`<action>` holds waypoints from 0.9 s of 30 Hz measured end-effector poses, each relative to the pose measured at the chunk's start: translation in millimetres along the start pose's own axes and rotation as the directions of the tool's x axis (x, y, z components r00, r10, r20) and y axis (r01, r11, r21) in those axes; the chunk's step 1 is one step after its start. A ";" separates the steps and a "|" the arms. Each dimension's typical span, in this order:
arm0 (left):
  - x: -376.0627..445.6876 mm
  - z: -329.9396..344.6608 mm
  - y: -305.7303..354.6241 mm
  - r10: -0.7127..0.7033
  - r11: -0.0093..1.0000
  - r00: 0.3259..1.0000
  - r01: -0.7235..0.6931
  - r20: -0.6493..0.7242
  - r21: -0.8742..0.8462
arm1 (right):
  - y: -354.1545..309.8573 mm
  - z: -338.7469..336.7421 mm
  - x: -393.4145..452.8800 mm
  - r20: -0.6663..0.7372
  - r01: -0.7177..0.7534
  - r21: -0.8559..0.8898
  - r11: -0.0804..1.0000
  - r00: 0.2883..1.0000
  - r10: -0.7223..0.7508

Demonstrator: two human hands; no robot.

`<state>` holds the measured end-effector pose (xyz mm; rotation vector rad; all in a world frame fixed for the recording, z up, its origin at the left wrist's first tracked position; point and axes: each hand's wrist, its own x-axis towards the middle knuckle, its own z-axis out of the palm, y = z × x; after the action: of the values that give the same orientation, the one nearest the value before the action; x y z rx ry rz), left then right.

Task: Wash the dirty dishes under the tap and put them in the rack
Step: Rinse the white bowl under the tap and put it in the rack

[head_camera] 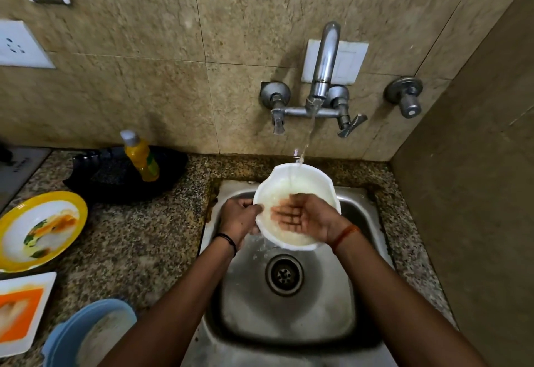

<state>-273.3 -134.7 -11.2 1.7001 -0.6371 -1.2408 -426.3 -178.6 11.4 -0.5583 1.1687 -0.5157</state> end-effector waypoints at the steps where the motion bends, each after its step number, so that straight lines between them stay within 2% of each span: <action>1: -1.3 -0.4 0.0 -0.003 1.000 1.000 0.003 0.010 -0.007 | -2.9 -3.7 5.3 -0.094 0.084 0.056 0.995 0.993 -0.078; 2: -1.7 -0.5 -0.5 -0.013 0.999 1.000 0.014 0.021 -0.029 | -4.7 -7.2 9.9 -0.225 0.203 0.023 0.979 0.955 -0.192; 3: -1.7 -0.5 -0.9 -0.023 0.998 0.999 0.024 0.026 -0.053 | -4.8 -8.8 10.9 -0.341 0.292 -0.090 0.952 0.889 -0.305; 4: -1.4 -0.3 -1.3 -0.028 0.997 0.999 0.030 0.026 -0.068 | -1.6 -9.2 11.4 -0.386 0.335 -0.223 0.916 0.832 -0.398; 5: -0.8 0.4 -1.5 -0.029 0.997 0.999 0.031 0.024 -0.068 | 4.1 -8.6 10.3 -0.377 0.330 -0.329 0.885 0.813 -0.443; 7: 2.0 -0.1 -3.4 -0.034 0.998 0.999 0.035 0.018 -0.057 | 15.6 -4.4 3.3 -0.304 0.229 -0.410 0.883 0.878 -0.369; 9: 4.6 -1.4 -6.4 -0.045 0.998 0.999 0.045 0.009 -0.052 | 19.1 -1.9 -6.8 -0.188 0.074 -0.349 0.934 0.971 -0.147; 11: 4.7 -2.2 -8.7 -0.041 0.998 0.999 0.041 0.006 -0.045 | 16.9 -2.1 -14.4 -0.090 -0.025 -0.307 0.951 0.996 -0.002; 12: 4.5 -2.0 -9.5 -0.037 0.999 0.999 0.037 0.009 -0.038 | 15.5 -4.7 -14.1 -0.096 -0.028 -0.344 0.939 0.995 -0.006; 13: 3.9 -2.0 -9.7 -0.031 0.999 0.999 0.032 0.014 -0.031 | 13.9 -8.3 -12.0 -0.129 0.015 -0.420 0.908 0.989 -0.077; 14: 3.4 -2.4 -9.3 -0.027 0.999 0.999 0.027 0.018 -0.023 | 13.1 -12.5 -8.8 -0.166 0.099 -0.530 0.842 0.962 -0.217; 15: 4.0 -3.1 -8.6 -0.025 1.000 0.999 0.025 0.025 -0.017 | 13.0 -17.7 -6.1 -0.181 0.199 -0.658 0.726 0.894 -0.409; 17: 6.9 -5.3 -7.3 -0.035 0.999 0.998 0.036 0.051 -0.016 | 14.8 -29.2 -7.6 -0.103 0.348 -0.843 0.410 0.643 -0.759; 18: 8.0 -7.0 -6.0 -0.040 0.999 0.997 0.041 0.064 -0.017 | 15.3 -34.1 -11.0 -0.038 0.363 -0.897 0.252 0.505 -0.862; 19: 9.1 -8.7 -4.8 -0.039 0.999 0.997 0.040 0.069 -0.014 | 16.2 -40.3 -12.9 0.016 0.325 -0.937 0.124 0.397 -0.918; 20: 9.4 -10.0 -3.0 -0.035 0.999 0.997 0.036 0.074 -0.009 | 17.4 -45.7 -14.5 0.039 0.263 -0.963 0.058 0.350 -0.936; 21: 9.8 -11.1 -1.1 -0.032 0.999 0.996 0.032 0.078 -0.006 | 20.1 -51.5 -12.3 0.003 0.233 -0.968 0.092 0.378 -0.926; 22: 10.0 -12.5 0.7 -0.028 1.000 0.996 0.028 0.081 -0.005 | 21.2 -55.2 -11.1 -0.090 0.245 -0.941 0.235 0.487 -0.869; 24: 9.3 -14.7 3.8 -0.028 1.000 0.996 0.029 0.086 -0.009 | 21.3 -56.9 -10.7 -0.260 0.257 -0.693 0.674 0.782 -0.566; 25: 9.3 -15.8 4.2 -0.033 0.999 0.995 0.035 0.094 -0.018 | 21.3 -56.9 -10.9 -0.275 0.217 -0.541 0.812 0.867 -0.415; 27: 7.2 -16.9 5.3 -0.065 0.997 0.989 0.070 0.129 -0.034 | 21.1 -57.8 -12.5 -0.266 0.192 -0.450 0.872 0.904 -0.336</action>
<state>-254.5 -136.9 -8.4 1.6314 -0.6317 -1.4101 -483.0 -162.6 -10.2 -1.0437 1.5561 -0.6202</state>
